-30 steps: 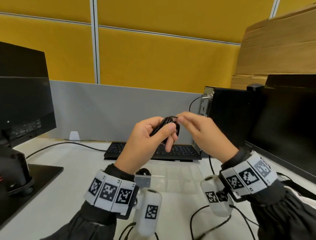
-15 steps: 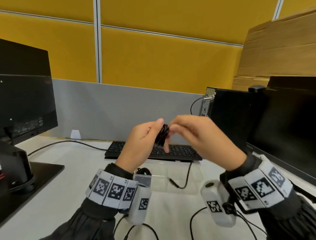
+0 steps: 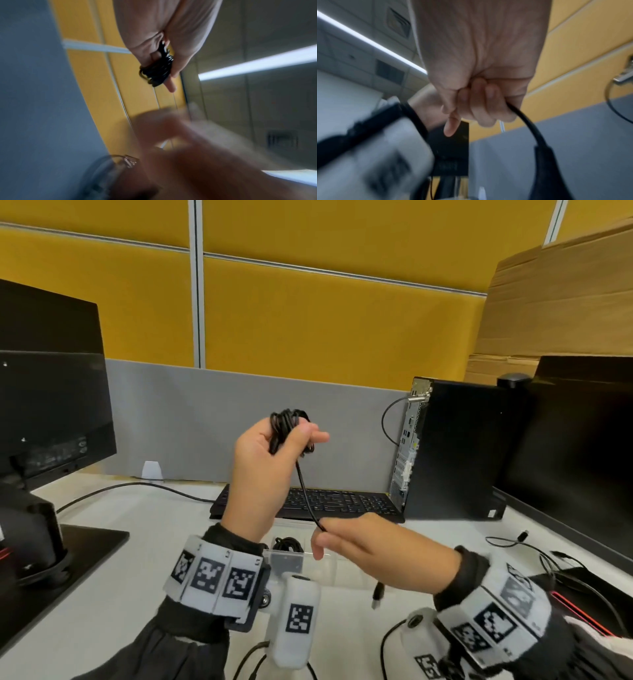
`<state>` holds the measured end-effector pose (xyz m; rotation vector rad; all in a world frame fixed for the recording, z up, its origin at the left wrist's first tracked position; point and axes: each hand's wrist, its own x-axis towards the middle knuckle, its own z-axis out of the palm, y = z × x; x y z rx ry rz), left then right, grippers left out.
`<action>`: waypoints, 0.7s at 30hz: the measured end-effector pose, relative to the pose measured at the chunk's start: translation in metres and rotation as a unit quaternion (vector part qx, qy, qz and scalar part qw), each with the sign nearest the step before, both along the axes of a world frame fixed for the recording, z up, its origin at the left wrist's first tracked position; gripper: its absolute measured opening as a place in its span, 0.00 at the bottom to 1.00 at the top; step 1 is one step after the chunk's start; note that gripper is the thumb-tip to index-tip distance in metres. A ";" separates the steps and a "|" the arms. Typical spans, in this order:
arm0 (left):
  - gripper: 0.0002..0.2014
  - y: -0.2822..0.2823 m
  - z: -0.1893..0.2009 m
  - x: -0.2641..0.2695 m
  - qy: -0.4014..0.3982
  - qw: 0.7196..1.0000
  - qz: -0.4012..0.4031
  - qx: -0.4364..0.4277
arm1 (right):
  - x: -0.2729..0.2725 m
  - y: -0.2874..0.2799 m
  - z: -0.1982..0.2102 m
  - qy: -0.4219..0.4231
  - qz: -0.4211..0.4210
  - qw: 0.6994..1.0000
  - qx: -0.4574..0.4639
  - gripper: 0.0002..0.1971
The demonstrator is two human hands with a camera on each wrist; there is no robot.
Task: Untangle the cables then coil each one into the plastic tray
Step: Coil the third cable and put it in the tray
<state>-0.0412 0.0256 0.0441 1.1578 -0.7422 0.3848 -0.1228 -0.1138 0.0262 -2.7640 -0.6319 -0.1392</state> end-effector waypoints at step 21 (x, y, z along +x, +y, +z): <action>0.11 0.005 -0.004 0.009 0.162 0.959 -0.232 -0.007 | 0.043 0.010 0.003 0.058 -0.043 0.833 0.549 0.24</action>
